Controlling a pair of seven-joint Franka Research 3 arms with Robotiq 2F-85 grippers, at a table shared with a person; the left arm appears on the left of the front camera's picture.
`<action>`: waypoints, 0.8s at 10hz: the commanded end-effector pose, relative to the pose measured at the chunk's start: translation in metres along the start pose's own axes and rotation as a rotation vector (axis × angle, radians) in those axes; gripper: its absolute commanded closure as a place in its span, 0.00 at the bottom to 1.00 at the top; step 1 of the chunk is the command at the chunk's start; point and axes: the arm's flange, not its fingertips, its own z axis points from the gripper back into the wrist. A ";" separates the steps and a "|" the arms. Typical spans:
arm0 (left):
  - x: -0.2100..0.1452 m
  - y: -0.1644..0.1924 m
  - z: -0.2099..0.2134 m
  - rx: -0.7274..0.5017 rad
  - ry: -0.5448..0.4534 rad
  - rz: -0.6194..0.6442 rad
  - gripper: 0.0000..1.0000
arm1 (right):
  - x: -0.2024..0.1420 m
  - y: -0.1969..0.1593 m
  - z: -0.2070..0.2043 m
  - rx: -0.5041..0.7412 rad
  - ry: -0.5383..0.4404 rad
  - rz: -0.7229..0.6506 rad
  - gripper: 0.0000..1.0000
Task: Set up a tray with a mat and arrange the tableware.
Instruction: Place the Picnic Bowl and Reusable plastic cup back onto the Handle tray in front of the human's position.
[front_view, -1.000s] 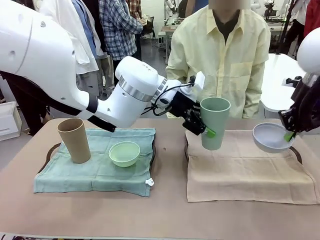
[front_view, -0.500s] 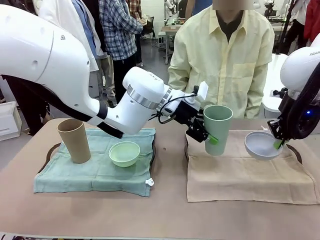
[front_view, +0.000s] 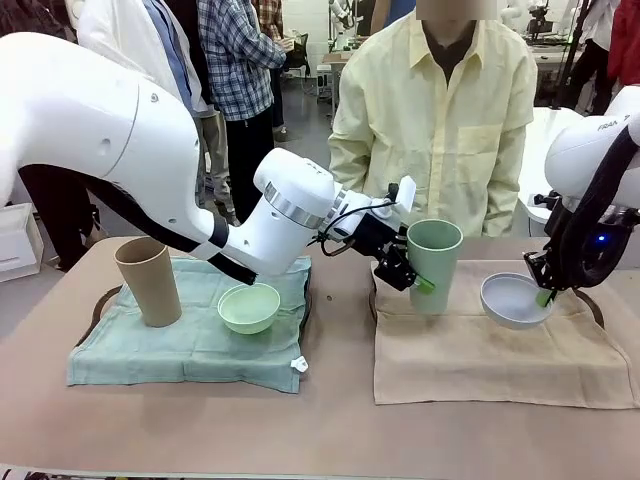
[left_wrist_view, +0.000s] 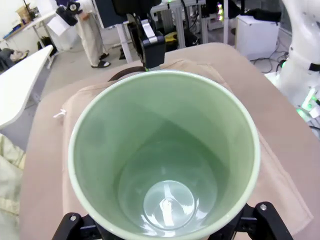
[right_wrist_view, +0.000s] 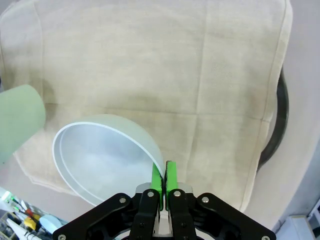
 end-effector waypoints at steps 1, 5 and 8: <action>-0.010 0.007 -0.004 0.012 -0.005 -0.034 0.15 | 0.008 -0.004 -0.009 0.037 -0.009 0.008 0.96; -0.017 0.008 -0.013 -0.007 0.011 0.022 0.15 | 0.010 -0.005 -0.018 0.037 0.005 0.011 0.96; -0.017 0.006 -0.015 -0.021 0.042 0.033 0.00 | 0.011 -0.010 -0.018 0.028 0.009 0.015 0.00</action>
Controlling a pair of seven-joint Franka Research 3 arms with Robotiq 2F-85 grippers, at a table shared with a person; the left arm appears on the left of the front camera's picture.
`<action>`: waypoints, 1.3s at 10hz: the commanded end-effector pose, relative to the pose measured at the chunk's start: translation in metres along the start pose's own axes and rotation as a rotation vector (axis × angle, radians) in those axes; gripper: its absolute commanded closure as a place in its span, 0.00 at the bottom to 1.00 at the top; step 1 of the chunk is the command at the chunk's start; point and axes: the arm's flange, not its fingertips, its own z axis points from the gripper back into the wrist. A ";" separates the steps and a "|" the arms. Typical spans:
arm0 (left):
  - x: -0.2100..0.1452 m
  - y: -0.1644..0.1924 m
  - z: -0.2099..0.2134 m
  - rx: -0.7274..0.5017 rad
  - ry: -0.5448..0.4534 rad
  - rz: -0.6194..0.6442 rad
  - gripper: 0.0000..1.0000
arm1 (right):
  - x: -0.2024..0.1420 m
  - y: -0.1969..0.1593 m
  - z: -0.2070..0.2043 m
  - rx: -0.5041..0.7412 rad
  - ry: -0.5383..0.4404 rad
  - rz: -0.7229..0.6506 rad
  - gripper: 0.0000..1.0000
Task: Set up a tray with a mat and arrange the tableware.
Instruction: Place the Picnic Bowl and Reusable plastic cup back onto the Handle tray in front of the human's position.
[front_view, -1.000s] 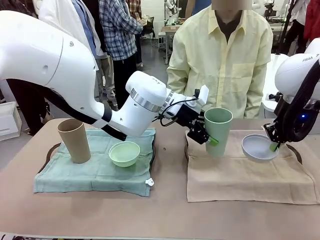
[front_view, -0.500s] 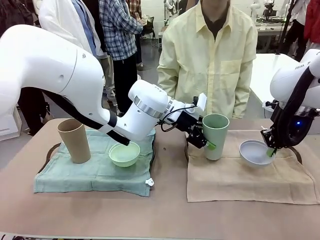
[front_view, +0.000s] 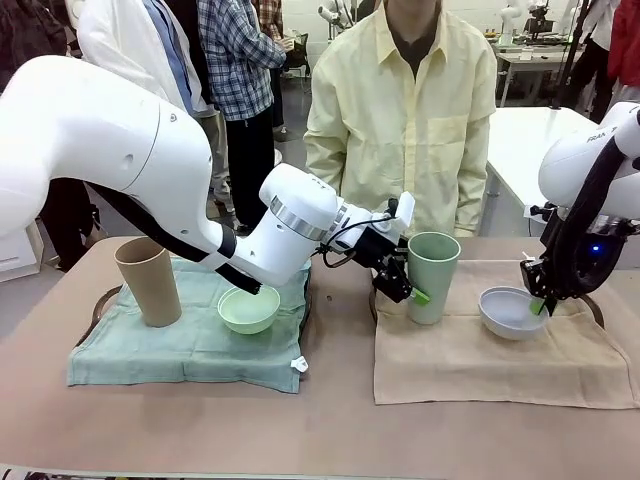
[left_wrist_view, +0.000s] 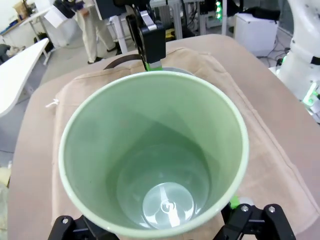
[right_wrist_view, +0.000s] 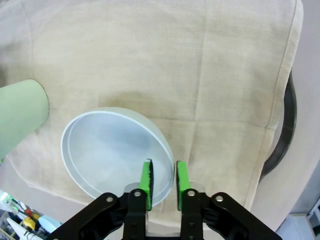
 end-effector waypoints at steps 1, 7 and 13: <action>0.005 0.002 0.000 -0.007 0.036 0.019 0.00 | 0.005 -0.005 -0.002 0.021 -0.012 0.012 0.00; 0.000 -0.006 0.015 -0.023 0.167 0.167 0.00 | -0.013 -0.020 0.029 -0.055 -0.029 -0.022 0.13; 0.046 -0.059 0.124 0.061 0.614 0.557 0.00 | -0.057 -0.035 0.090 -0.171 -0.049 -0.089 0.00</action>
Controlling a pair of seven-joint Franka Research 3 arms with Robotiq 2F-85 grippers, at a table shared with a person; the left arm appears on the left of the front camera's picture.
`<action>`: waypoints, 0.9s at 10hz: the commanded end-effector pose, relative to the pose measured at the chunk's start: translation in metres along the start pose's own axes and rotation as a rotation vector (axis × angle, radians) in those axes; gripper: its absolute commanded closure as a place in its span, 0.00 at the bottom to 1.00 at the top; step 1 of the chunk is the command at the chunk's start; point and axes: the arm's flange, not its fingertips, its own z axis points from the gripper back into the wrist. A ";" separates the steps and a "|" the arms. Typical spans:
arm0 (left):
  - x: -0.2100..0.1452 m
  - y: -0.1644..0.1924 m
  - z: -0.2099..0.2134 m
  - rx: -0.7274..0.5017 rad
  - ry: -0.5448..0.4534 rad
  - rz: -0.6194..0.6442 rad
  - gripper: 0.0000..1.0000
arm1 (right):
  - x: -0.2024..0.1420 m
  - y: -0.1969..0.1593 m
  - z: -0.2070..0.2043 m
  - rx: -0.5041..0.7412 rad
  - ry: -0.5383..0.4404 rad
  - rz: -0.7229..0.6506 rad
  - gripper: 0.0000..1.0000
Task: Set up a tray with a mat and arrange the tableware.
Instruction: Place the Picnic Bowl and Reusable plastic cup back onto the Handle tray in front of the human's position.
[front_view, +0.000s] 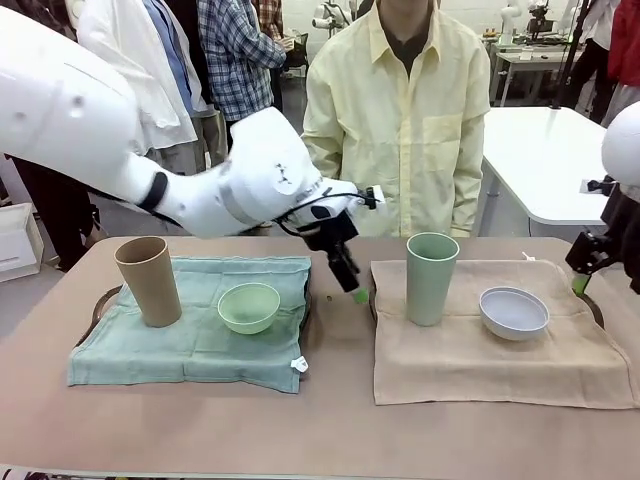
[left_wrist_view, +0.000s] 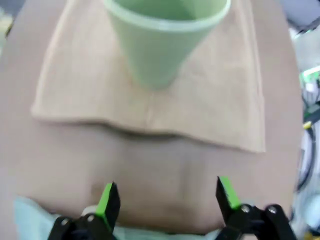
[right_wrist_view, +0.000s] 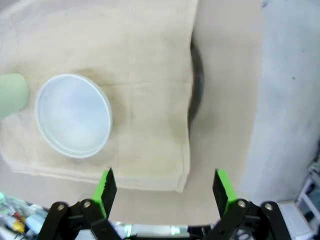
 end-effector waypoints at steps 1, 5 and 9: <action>-0.004 -0.012 0.045 -0.053 0.101 0.132 0.00 | -0.016 0.007 0.032 -0.069 -0.003 -0.041 0.00; -0.006 -0.044 0.123 0.074 0.223 0.512 0.00 | -0.030 0.030 0.093 -0.052 0.013 -0.055 0.00; -0.006 -0.046 0.140 0.165 0.224 0.602 0.00 | -0.005 0.034 0.096 -0.055 0.089 -0.063 0.00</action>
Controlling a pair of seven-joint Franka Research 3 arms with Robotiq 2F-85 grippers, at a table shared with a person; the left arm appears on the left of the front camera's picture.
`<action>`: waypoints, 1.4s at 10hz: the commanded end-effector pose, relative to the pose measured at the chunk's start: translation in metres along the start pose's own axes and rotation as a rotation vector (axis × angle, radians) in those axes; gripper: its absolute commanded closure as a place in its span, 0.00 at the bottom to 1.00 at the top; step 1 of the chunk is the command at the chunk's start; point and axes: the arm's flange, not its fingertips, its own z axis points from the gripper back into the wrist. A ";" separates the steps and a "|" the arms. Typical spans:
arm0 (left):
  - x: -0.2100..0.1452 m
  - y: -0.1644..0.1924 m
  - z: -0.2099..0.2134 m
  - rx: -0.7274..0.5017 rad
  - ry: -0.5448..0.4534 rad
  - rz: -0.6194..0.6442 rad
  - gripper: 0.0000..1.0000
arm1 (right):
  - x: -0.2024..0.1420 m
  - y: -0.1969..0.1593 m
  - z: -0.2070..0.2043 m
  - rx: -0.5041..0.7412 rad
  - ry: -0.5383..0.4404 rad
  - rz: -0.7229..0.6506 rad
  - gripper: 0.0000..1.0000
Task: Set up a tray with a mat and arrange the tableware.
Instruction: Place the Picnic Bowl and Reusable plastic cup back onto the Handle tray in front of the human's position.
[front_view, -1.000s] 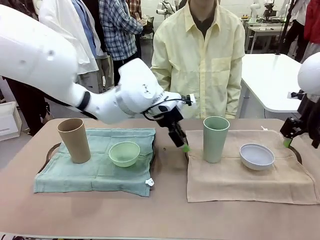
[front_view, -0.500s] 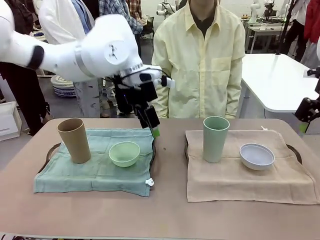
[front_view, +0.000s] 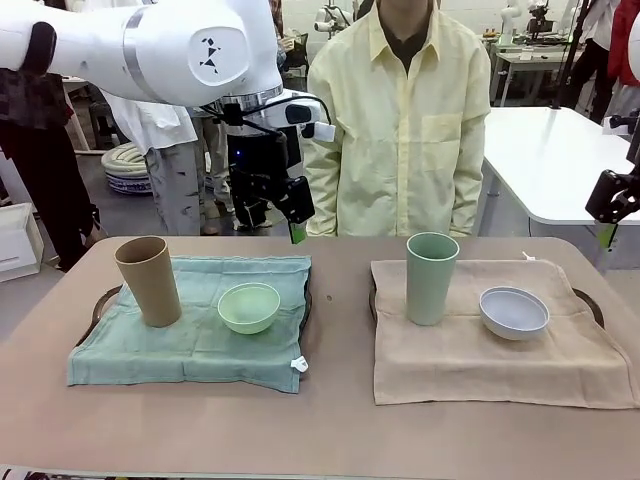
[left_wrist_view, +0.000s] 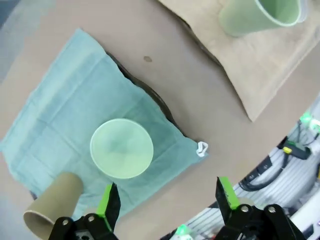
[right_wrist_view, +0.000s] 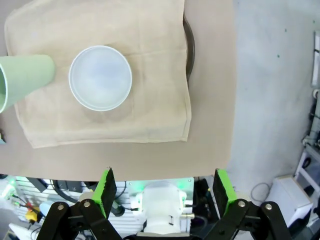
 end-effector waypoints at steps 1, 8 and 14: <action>-0.002 0.001 -0.007 -0.076 -0.014 -0.060 0.00 | -0.008 -0.001 0.004 0.000 -0.019 -0.001 0.00; -0.002 0.001 -0.007 -0.076 -0.014 -0.060 0.00 | -0.008 -0.001 0.004 0.000 -0.019 -0.001 0.00; -0.002 0.001 -0.007 -0.076 -0.014 -0.060 0.00 | -0.008 -0.001 0.004 0.000 -0.019 -0.001 0.00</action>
